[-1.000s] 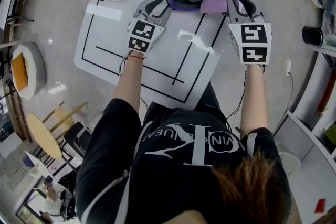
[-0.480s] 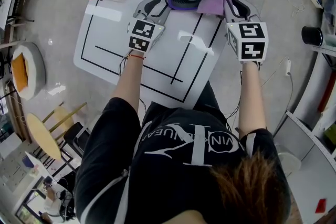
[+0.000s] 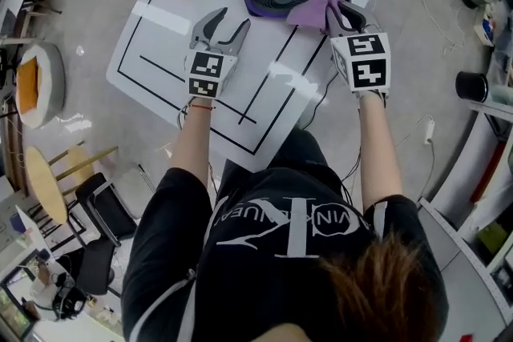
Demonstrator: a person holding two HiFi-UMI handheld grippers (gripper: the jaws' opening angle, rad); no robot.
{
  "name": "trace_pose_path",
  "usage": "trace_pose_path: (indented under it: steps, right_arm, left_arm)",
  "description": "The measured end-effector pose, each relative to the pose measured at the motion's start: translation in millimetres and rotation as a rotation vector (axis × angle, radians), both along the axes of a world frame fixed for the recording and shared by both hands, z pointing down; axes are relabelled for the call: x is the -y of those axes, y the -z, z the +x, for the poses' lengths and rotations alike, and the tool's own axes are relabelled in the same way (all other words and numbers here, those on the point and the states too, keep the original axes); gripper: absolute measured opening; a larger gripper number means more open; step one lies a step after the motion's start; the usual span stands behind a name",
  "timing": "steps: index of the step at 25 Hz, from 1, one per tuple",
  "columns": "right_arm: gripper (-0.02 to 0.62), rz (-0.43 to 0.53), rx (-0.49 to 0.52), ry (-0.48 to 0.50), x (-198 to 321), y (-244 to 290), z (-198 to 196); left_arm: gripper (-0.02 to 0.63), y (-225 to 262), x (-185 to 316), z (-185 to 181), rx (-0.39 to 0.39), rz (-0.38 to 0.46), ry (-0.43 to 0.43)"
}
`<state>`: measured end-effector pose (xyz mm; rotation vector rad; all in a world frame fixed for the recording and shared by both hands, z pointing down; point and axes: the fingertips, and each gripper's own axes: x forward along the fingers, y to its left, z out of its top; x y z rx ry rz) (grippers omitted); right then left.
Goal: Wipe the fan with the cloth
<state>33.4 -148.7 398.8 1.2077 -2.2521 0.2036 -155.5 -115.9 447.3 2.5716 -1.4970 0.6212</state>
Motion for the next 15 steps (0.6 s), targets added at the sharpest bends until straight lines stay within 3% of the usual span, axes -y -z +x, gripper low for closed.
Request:
trace_pose_path:
  steps: [5,11,15]
  right_arm:
    - [0.057,0.012,0.03,0.057,3.8,4.6,-3.1]
    - [0.058,0.023,0.027,0.097,-2.8,6.4,-3.3]
    - [0.057,0.099,-0.019,0.129,-1.1,26.2,2.1]
  left_arm:
    - [0.227,34.9,-1.6,-2.7,-0.009,0.078,0.138]
    - [0.221,57.8,0.8,7.6,0.013,0.1,0.171]
    - [0.184,64.4,0.2,6.8,-0.013,0.105,0.263]
